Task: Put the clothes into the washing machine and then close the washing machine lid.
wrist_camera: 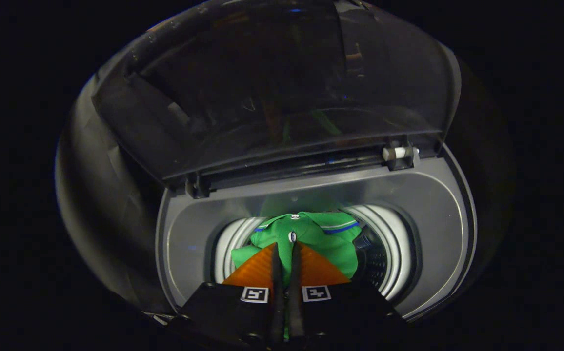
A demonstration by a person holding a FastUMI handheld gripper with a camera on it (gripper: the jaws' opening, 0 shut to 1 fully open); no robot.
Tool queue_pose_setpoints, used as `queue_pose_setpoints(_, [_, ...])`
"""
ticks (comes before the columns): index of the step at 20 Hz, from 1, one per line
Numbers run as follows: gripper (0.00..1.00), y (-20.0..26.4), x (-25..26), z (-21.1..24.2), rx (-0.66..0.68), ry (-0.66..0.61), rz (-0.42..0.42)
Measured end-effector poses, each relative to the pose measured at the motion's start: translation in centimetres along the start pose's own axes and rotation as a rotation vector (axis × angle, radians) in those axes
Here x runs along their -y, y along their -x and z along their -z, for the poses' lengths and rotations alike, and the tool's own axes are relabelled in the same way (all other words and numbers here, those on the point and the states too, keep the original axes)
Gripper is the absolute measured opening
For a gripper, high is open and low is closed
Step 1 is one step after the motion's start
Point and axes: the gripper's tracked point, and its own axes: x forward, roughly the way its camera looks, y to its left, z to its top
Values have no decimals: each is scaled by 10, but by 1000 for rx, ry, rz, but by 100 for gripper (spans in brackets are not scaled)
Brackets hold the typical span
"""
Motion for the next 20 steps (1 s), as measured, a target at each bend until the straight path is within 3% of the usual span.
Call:
queue_pose_setpoints(8, [13, -18, 9, 11, -36, 28, 55])
queue_pose_setpoints(10, [17, -17, 11, 12, -29, 32, 66])
queue_pose_setpoints(20, [100, 5, 16, 11, 3, 46, 57])
